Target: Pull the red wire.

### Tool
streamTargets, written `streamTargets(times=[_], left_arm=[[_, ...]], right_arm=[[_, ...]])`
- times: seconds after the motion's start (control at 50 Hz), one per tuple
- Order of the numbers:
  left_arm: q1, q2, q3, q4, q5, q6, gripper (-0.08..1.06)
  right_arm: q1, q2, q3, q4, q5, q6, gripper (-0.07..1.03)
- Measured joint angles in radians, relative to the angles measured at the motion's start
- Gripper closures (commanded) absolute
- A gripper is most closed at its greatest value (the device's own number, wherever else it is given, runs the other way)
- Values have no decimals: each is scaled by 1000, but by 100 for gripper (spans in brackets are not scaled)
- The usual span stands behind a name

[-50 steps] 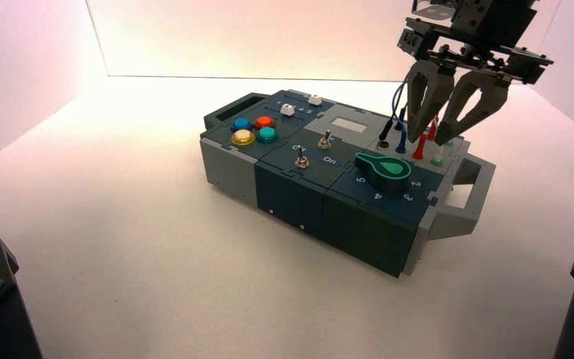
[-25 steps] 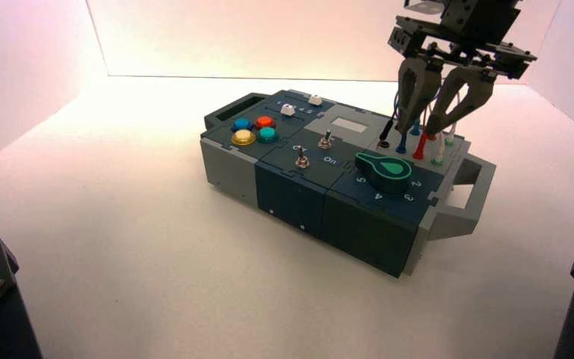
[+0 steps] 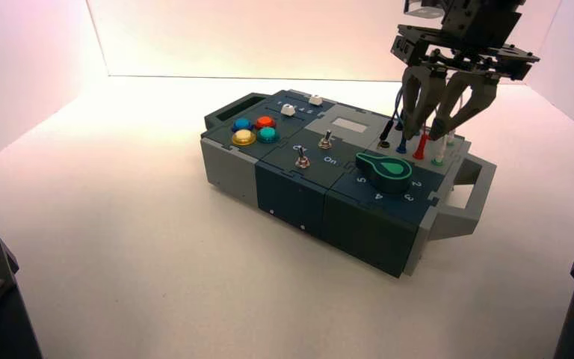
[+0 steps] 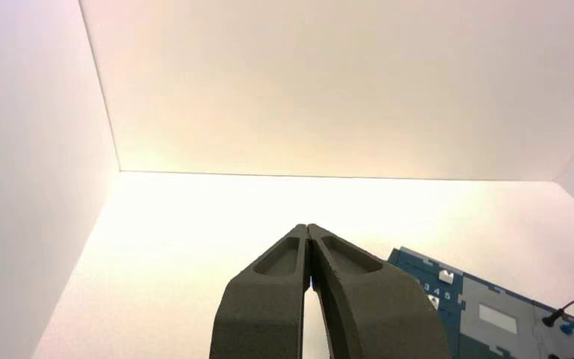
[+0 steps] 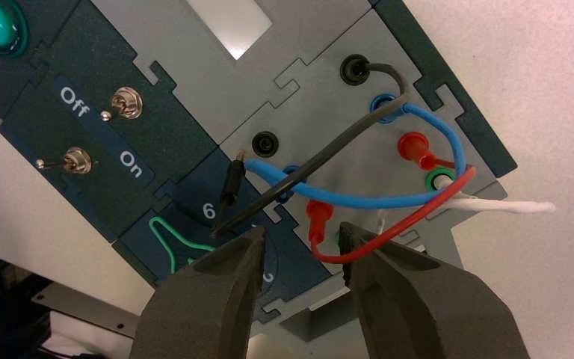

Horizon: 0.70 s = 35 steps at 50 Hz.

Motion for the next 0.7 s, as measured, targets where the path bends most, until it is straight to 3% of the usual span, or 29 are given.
streamTargets(times=[0.54,0.6,0.66,0.68,0.7], left_arm=[[0,23,0,3,-11,12,101],[-2,25,0,2,-11,14,101],[-2,25,0,3,-11,15,101],[0,25,0,2,-11,15,101],[-2,25,0,3,-11,14,101]], right_arm=[[0,55,-11,-3,-20,0,60],[0,57,-11,-3,-21,2,67],[0,57,-9,-5,-21,2,81],[0,57,-8,-5,-21,2,92],[-2,57,-8,-6,-21,2,94]])
